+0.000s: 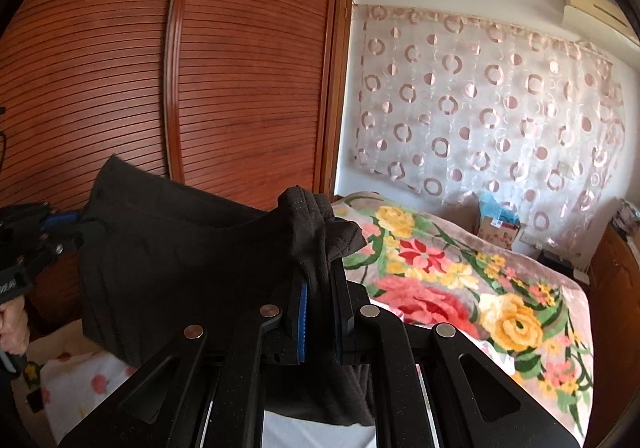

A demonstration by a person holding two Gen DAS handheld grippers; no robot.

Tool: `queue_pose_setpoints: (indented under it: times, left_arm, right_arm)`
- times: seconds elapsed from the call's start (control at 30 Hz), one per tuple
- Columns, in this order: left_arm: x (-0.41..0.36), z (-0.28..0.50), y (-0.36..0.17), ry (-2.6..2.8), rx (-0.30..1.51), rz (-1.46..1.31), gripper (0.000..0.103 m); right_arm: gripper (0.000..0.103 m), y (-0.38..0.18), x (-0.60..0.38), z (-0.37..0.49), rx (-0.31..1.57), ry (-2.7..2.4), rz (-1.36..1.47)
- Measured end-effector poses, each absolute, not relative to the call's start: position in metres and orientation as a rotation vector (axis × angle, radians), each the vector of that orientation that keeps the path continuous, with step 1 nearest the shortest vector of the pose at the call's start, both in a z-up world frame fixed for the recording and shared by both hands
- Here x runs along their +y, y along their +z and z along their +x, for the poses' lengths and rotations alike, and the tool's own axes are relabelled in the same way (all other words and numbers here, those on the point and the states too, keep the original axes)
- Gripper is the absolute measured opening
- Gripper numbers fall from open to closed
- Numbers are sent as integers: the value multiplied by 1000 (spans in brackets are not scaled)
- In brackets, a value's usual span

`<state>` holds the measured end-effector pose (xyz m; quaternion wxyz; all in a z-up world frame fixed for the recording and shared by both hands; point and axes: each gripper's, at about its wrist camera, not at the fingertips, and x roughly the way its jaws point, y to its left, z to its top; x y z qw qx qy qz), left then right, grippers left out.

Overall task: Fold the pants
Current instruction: 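Carry the held black shorts with both grippers over the blue jeans stack, then lower the black shorts onto the jeans stack and open both grippers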

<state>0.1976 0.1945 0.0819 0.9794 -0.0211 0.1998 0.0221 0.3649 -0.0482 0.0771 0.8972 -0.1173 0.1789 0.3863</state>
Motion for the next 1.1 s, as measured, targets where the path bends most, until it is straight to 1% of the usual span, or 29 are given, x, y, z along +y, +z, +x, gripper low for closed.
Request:
queue_pose_setpoints:
  times: [0.2, 0.47, 0.7, 0.73, 0.8, 0.83, 0.87, 0.9, 0.93, 0.97, 1.0, 1.03, 1.1]
  left_arm:
    - [205, 205, 69, 71, 426, -65, 16]
    - [226, 201, 58, 144, 448, -119, 16]
    - [244, 205, 38, 216, 514, -133, 16]
    - [245, 205, 36, 223, 519, -133, 16]
    - [248, 206, 34, 230, 525, -140, 16]
    - [250, 206, 34, 230, 528, -145, 18]
    - [252, 207, 34, 233, 528, -150, 20]
    - [253, 206, 34, 234, 525, -155, 24]
    - [254, 206, 35, 239, 522, -158, 30]
    - [254, 205, 38, 246, 516, -157, 34]
    - [253, 203, 40, 247, 505, -156, 43]
    - [254, 202, 42, 244, 495, -155, 47]
    - [252, 200, 45, 239, 481, -142, 49]
  right_arm:
    - [9, 72, -11, 403, 409, 842, -263]
    - [9, 71, 55, 444, 408, 941, -331]
    - [9, 55, 84, 478, 491, 979, -340]
    - [10, 56, 84, 482, 497, 981, -333]
    - [18, 59, 84, 490, 513, 988, -313]
    - [20, 61, 82, 489, 510, 985, -311]
    - [29, 64, 79, 489, 499, 981, -301]
    - [40, 65, 77, 488, 488, 979, -293]
    - [44, 69, 72, 488, 475, 971, -284]
    - [45, 70, 69, 487, 464, 967, -269]
    - [46, 70, 65, 486, 459, 965, -254]
    - [46, 71, 61, 485, 456, 959, -244]
    - [46, 73, 47, 481, 447, 963, -219]
